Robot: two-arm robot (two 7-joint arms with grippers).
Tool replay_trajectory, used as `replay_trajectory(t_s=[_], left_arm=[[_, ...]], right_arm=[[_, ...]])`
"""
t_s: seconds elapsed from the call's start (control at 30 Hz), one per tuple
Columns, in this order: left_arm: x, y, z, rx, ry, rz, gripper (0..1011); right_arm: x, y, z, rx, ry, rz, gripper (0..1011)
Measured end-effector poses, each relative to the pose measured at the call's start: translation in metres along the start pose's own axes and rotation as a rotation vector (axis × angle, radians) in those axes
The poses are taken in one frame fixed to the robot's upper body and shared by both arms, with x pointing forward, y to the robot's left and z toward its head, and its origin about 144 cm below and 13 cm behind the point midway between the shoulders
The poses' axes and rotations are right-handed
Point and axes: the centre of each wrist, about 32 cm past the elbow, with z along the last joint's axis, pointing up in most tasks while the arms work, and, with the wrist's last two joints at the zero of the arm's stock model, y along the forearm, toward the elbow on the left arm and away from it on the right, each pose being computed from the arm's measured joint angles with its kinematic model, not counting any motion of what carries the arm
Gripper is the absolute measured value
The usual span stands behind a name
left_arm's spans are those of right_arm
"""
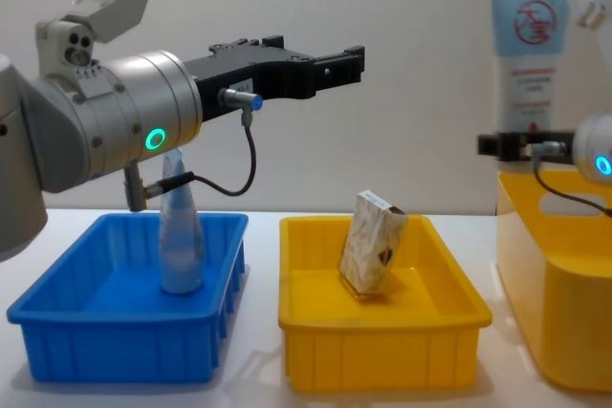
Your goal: Bimanual collaborative sorting of washing and personal care products
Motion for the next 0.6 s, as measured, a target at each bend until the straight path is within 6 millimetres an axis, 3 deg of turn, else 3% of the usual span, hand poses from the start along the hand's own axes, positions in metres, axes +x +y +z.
replay_trajectory(t_s=[0.6], left_arm=[[0.000,0.000,0.000,0.000,0.000,0.000,1001]], right_arm=[[0.022,-0.004,-0.007,-0.158,0.036,-0.277,640]])
